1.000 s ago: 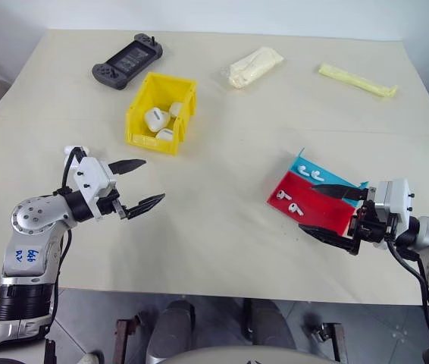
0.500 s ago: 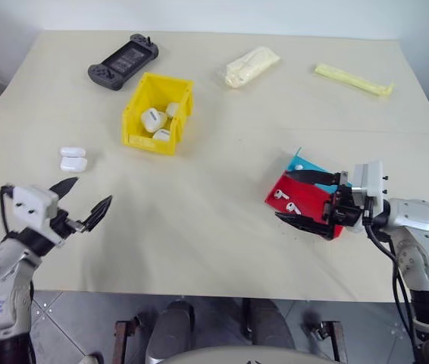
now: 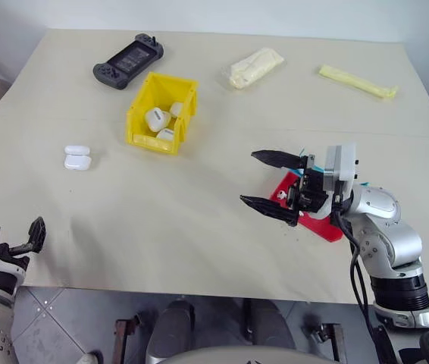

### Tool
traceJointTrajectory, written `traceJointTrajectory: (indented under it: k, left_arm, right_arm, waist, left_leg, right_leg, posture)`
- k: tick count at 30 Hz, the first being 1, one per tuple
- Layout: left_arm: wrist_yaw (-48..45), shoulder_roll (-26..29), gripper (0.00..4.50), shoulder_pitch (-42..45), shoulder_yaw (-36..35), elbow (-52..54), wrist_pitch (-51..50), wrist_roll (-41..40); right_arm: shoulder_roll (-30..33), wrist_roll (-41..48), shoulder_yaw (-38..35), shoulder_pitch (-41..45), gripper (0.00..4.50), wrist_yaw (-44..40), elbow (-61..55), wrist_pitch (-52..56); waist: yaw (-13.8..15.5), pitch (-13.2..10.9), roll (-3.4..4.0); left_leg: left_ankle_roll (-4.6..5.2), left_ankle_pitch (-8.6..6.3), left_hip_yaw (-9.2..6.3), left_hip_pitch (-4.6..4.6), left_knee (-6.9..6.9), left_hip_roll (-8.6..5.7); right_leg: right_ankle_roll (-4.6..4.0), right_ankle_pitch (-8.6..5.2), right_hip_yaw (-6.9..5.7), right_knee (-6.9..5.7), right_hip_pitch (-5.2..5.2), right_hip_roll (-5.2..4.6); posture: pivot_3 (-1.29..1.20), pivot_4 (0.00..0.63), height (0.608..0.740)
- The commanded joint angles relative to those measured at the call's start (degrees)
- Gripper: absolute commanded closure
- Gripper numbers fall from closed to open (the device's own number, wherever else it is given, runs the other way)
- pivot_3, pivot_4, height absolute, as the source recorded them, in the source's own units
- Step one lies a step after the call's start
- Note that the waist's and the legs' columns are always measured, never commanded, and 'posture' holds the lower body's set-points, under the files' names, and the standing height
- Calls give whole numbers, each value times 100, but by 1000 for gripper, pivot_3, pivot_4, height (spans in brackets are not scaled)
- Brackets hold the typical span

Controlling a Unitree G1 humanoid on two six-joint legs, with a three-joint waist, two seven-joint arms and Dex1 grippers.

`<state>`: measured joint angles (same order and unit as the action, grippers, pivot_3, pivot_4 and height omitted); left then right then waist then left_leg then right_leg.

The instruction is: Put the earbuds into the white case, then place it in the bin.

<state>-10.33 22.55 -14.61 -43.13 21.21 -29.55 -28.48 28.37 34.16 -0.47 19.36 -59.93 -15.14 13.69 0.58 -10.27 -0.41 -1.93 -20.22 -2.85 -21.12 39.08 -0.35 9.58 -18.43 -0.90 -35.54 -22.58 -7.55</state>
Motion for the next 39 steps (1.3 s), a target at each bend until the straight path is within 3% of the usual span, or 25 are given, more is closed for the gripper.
traceJointTrajectory:
  k: [1, 5, 11, 14, 17, 24, 31, 39]
  left_arm:
    - [-74, 583, 31, 289, 33, 256, -585, -252]
    - [-217, 1746, 31, 869, 333, 30, -1914, -358]
    - [-316, 3102, 31, 2653, 1089, -1189, -4067, -527]
    - [-704, 3571, 31, 3951, 2093, -2502, -4317, -253]
    - [-1110, 3777, 31, 4783, 3017, -3505, -3944, 213]
    - [-1958, 3574, 31, 6195, 4263, -5162, -3481, 929]
    - [-2104, 3157, 31, 6915, 4433, -6265, -3073, 1429]
    - [-2405, 3091, 31, 6975, 4614, -6297, -3229, 1791]
  right_arm:
    - [40, 87, -129, 78, 0, 31, -225, -62]
    - [81, 142, -138, -29, 0, 51, -293, 20]
    - [65, 202, -78, 73, 0, 40, -303, 67]
    - [26, 211, -15, 198, 0, 33, -308, 85]
    - [-4, 195, 17, 222, 0, 64, -345, 94]
    - [-105, 148, 64, 138, 0, 262, -524, 70]
    - [-181, 102, 86, 8, 0, 424, -672, 17]
    - [-223, 90, 71, -79, 0, 488, -734, -13]
  waist:
    - [-12, 0, 0]
    - [-59, 0, 0]
    - [-102, -1, 2]
    - [-121, -2, 1]
    - [-135, -1, 2]
    - [-225, -3, -2]
    - [-219, -4, -4]
    - [-219, -4, -3]
  left_leg:
    - [-1, 0, 1, 0, 0, 1]
    - [-3, 1, 3, 2, -1, 0]
    - [-1, 0, -7, 5, -14, -1]
    - [-4, 2, 6, 0, -12, -4]
    - [-7, 3, 26, -2, -13, -4]
    - [-7, 4, 43, -9, -14, -4]
    - [-8, 4, 44, -9, -8, -4]
    - [-8, 5, 43, -9, -5, -4]
  right_leg:
    - [-1, -1, -1, -1, 0, 2]
    - [-7, -3, -1, -11, -1, 4]
    - [-6, -3, 10, -18, -13, 6]
    - [-9, -5, 6, -34, -25, 10]
    - [-9, -5, 2, -33, -27, 12]
    - [-8, -5, -11, -34, -41, 10]
    - [-8, -5, -14, -41, -41, 8]
    - [-8, -5, -15, -43, -41, 7]
  posture:
    - [0, 150, 740]
    - [0, 150, 740]
    - [0, 150, 740]
    - [0, 150, 740]
    - [0, 150, 740]
    - [0, 150, 740]
    - [0, 150, 740]
    - [0, 150, 740]
